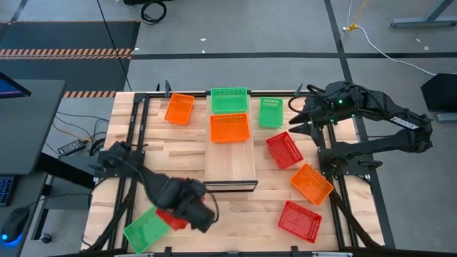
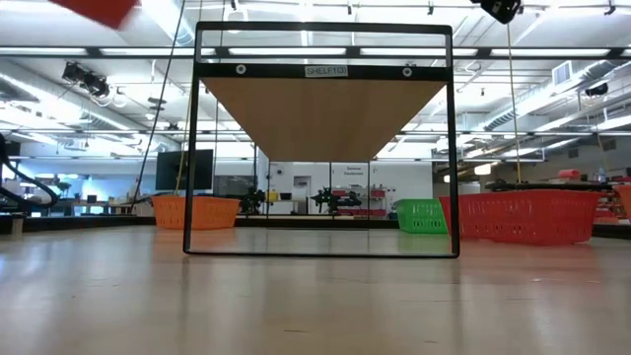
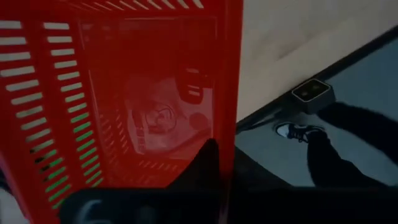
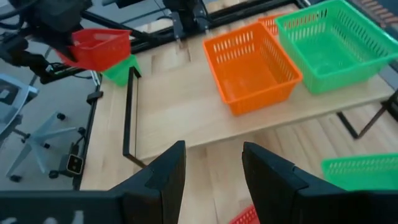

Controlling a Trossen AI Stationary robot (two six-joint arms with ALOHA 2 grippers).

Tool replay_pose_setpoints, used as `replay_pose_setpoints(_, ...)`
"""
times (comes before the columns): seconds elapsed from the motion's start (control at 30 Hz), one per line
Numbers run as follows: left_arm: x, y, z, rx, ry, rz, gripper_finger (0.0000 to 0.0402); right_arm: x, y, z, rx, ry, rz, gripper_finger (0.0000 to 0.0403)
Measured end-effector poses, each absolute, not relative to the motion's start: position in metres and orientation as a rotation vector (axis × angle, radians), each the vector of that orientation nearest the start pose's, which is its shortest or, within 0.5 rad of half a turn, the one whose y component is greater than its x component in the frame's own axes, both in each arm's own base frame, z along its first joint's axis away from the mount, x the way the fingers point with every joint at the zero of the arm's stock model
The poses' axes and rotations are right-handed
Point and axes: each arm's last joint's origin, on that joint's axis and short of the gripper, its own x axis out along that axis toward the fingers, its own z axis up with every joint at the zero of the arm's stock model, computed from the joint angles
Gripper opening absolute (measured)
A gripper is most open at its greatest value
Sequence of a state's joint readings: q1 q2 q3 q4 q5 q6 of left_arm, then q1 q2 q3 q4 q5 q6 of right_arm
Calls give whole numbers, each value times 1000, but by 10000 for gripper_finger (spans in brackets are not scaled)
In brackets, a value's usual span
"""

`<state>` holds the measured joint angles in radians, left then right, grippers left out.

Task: Stack baskets on shelf by color
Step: Put the left red bin on the shelf

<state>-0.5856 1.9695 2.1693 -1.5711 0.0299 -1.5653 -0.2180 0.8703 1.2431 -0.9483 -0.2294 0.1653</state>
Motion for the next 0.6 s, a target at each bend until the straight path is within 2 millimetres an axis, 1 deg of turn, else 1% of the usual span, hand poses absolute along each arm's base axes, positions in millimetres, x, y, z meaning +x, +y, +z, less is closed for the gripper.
replay_pose_setpoints(0.2, 327, -171, 361, -733, 1368, 464, 1, 135, -23, 399, 274, 555, -31, 164)
replay_pose_setpoints(0.3, 332, -155, 365, -662, 1360, 400, 1, 135, -23, 399, 300, 555, -42, 164)
replay_pose_setpoints(0.43, 329, -131, 380, -566, 1315, 316, 1, 136, -25, 398, 336, 552, -120, 164)
replay_pose_setpoints(0.6, 318, -105, 401, -411, 1232, 239, 1, 136, -28, 399, 387, 531, -248, 164)
